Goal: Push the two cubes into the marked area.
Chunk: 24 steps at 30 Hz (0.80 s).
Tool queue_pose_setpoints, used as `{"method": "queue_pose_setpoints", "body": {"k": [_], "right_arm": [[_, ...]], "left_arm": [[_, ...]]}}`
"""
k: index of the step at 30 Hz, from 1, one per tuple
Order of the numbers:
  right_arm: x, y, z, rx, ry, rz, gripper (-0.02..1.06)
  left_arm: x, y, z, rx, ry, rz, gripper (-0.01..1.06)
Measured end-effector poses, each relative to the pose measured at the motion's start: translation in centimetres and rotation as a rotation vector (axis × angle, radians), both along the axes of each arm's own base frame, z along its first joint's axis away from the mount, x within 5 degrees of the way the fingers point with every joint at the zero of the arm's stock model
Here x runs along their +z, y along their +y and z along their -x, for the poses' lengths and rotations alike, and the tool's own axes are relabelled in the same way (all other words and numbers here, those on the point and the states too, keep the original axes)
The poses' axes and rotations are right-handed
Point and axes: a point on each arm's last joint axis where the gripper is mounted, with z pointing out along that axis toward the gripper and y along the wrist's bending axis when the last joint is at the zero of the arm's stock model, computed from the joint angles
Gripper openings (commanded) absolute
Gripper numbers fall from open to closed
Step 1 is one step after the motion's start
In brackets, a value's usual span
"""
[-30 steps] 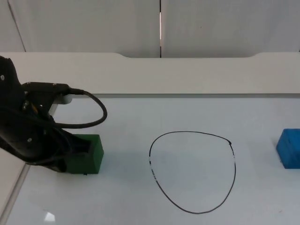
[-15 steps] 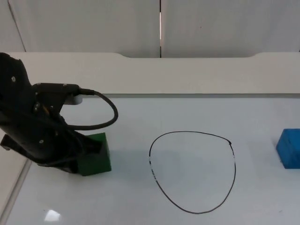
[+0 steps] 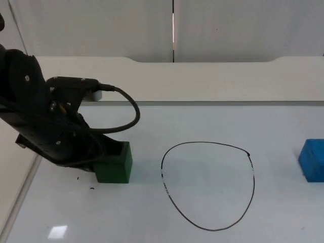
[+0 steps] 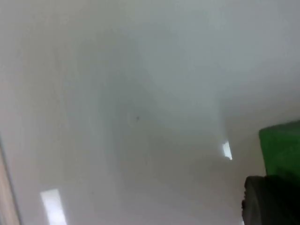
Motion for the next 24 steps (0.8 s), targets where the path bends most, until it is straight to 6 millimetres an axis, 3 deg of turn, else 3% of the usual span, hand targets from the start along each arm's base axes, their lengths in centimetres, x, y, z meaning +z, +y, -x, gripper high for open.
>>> {"method": "queue_pose_setpoints", "body": {"k": [6, 19, 24], "right_arm": [[0.0, 0.0, 0.0, 0.000, 0.000, 0.000, 1.03], [0.0, 0.0, 0.0, -0.002, 0.005, -0.003, 1.03], [0.0, 0.0, 0.0, -0.002, 0.005, -0.003, 1.03]], "left_arm": [[0.2, -1.4, 0.3, -0.046, -0.037, 0.006, 0.00], [0.1, -1.8, 0.5, -0.038, -0.026, 0.017, 0.00], [0.5, -3.3, 0.7, -0.082, -0.040, 0.026, 0.00]]}}
